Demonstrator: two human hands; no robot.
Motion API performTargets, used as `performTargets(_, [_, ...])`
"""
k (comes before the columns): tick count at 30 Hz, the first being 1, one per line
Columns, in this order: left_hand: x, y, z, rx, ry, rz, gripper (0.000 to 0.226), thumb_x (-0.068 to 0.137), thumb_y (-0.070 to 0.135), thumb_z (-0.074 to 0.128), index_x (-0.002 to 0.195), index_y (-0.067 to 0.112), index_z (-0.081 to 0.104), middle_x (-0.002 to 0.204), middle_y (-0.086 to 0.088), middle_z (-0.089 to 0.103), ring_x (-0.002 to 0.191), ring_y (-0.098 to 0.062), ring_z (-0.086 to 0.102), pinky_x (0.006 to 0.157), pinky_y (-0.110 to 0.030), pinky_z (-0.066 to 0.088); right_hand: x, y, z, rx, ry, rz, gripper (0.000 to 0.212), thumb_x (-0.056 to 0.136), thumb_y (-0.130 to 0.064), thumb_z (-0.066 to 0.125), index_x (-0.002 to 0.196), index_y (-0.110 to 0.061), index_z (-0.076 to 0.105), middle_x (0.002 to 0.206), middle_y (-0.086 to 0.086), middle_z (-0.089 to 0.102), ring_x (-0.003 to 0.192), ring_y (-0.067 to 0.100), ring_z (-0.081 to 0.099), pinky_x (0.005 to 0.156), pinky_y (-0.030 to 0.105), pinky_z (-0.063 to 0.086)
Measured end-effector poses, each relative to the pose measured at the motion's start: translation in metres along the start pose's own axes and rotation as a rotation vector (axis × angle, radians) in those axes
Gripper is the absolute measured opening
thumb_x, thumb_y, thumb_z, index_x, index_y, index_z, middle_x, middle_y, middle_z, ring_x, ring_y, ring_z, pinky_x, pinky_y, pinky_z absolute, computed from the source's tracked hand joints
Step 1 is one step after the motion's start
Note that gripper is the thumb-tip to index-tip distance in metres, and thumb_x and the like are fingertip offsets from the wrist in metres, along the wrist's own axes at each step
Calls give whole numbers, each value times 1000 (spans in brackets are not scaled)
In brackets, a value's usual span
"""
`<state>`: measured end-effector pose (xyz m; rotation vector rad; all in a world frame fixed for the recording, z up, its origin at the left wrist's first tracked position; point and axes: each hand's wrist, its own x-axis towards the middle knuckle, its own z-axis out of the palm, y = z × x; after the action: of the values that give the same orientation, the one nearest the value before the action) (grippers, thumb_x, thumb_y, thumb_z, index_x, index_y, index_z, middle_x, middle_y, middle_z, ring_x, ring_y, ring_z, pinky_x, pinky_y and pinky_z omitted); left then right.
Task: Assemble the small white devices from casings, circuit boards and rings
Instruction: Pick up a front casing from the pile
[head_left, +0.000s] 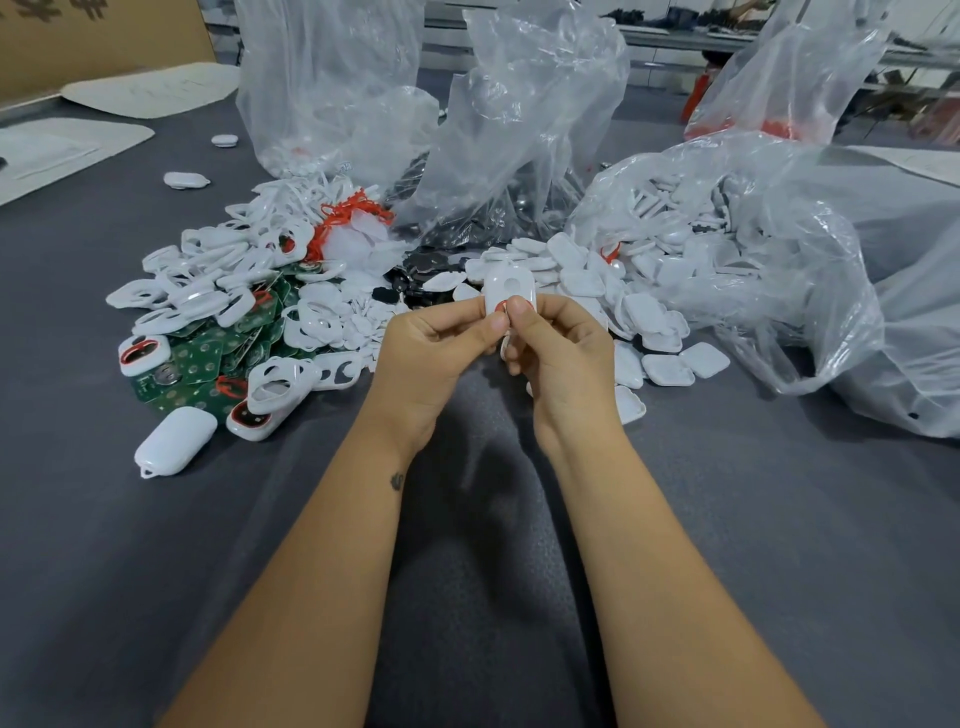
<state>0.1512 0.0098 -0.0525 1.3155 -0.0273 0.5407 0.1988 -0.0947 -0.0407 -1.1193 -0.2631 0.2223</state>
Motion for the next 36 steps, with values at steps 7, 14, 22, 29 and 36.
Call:
performTargets(7, [2, -6, 3, -42, 74, -77, 27, 97, 7, 55, 90, 20, 78, 86, -1, 73, 79, -11, 64, 78, -22, 55, 4, -4, -3, 193, -123, 163, 11, 92, 0, 54, 89, 0, 65, 63, 4, 66, 53, 10, 57, 53, 19, 48])
performTargets(14, [7, -8, 3, -119, 189, -155, 30, 98, 6, 53, 125, 16, 61, 103, -2, 73, 98, -12, 69, 83, -24, 56, 1, 2, -3, -242, -86, -70, 17, 87, 1, 66, 79, -14, 71, 75, 5, 69, 68, 15, 60, 66, 24, 53])
performTargets(22, [6, 0, 2, -354, 168, -255, 23, 101, 16, 48, 98, 5, 67, 91, -11, 74, 90, -22, 71, 88, -32, 58, -6, 7, 5, -550, 3, -229, 21, 80, -8, 64, 81, -28, 72, 93, 1, 68, 85, 15, 64, 78, 32, 53])
performTargets(29, [8, 2, -3, -444, 144, -279, 31, 103, 25, 43, 112, 2, 61, 105, -17, 73, 92, -22, 72, 72, -26, 57, -2, -1, -1, -356, 254, -222, 27, 76, -5, 51, 77, -28, 66, 78, -2, 61, 68, 22, 52, 66, 32, 45])
performTargets(36, [13, 1, -5, -482, 299, -287, 29, 104, 23, 41, 106, 2, 62, 96, -15, 75, 94, -23, 72, 72, -25, 59, -2, 12, 4, -612, 158, -227, 27, 81, 0, 52, 83, -23, 66, 82, -7, 66, 78, 9, 58, 75, 25, 48])
